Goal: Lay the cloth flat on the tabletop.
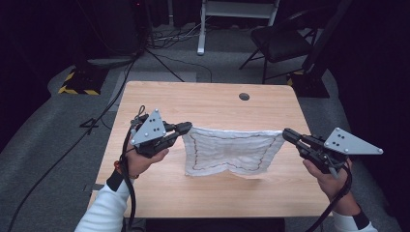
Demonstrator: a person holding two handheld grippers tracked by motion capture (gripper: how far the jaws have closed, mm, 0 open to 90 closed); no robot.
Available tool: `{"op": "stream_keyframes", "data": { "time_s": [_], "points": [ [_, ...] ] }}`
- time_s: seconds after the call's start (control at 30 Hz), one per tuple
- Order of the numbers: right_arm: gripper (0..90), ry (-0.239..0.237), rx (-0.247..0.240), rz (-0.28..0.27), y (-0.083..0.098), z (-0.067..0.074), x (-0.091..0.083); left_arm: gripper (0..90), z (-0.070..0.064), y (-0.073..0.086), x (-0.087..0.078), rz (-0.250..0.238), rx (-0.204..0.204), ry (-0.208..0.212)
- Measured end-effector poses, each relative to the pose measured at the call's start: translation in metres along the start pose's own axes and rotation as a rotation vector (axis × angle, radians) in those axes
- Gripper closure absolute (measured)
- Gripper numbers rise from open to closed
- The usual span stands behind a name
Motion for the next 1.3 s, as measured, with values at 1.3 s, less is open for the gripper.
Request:
{"op": "stream_keyframes", "data": {
  "time_s": [1.3],
  "points": [
    [87.2,0.117,0.091,0.259,0.079,-0.120,0.126,88.4,0.083,0.092,0.137,0.244,-0.134,-0.145]
  ]
}}
Point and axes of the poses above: each handheld gripper's, and its own axes: x roughly forward along the jaws, y roughly out of its underside, z roughly to its left, the point moved 10 cm from there along x, roughly forward along the jaws, and after that the axes turned 9 degrees about -y, right-handed, at the moved point
